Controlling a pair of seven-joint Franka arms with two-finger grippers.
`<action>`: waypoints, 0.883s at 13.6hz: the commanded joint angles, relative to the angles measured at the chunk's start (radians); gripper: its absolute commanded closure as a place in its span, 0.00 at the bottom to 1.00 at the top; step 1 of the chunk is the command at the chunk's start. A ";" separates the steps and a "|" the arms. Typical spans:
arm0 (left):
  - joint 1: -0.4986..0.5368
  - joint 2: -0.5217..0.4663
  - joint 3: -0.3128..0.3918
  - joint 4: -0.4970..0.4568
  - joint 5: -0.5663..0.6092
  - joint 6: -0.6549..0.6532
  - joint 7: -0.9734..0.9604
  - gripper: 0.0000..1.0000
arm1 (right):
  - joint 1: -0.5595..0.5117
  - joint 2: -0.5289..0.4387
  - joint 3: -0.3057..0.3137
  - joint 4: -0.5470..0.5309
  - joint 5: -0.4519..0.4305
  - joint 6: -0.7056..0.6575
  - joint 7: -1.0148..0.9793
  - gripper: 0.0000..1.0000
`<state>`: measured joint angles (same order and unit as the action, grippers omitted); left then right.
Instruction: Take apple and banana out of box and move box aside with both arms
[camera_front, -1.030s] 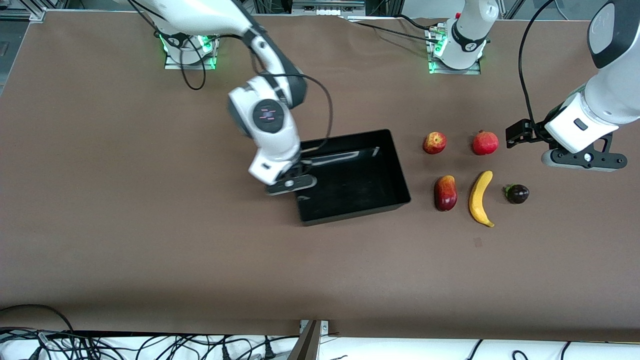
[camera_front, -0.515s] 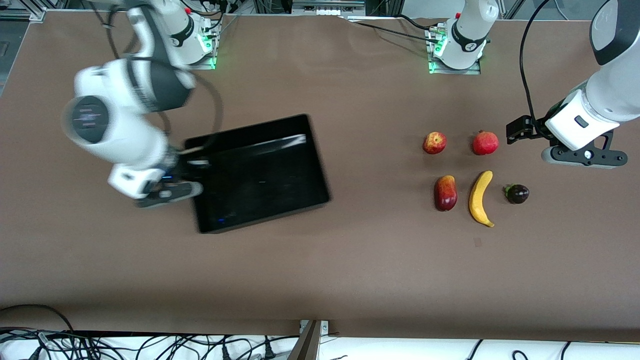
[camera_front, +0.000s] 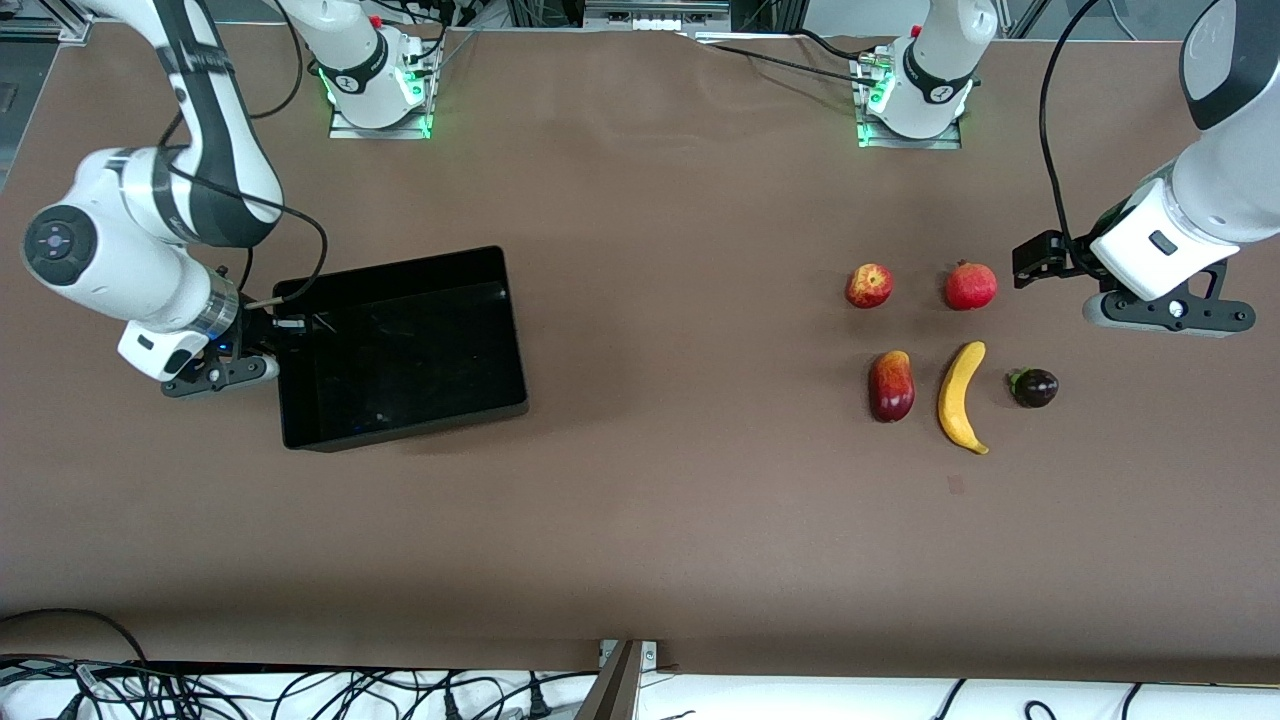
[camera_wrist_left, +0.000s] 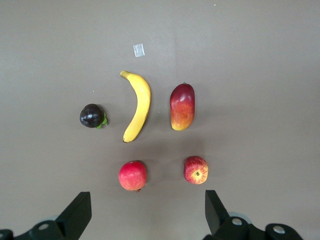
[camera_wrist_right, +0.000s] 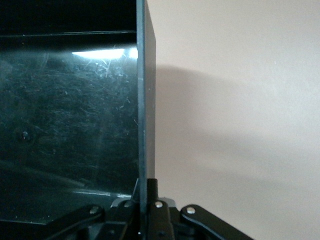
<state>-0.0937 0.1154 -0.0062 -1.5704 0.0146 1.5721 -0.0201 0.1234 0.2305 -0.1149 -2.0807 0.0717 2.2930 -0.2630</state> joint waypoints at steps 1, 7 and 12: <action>-0.003 0.006 0.002 0.027 -0.018 -0.023 0.006 0.00 | -0.034 0.007 -0.011 -0.087 0.025 0.129 -0.056 1.00; 0.005 0.009 0.002 0.027 -0.018 -0.021 0.006 0.00 | -0.073 0.115 -0.011 -0.085 0.028 0.235 -0.079 1.00; 0.005 0.013 0.006 0.027 -0.019 -0.021 0.006 0.00 | -0.082 0.025 -0.011 -0.069 0.026 0.124 -0.090 0.00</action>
<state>-0.0915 0.1172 -0.0025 -1.5703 0.0145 1.5720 -0.0201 0.0594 0.3383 -0.1347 -2.1593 0.0799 2.5021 -0.3199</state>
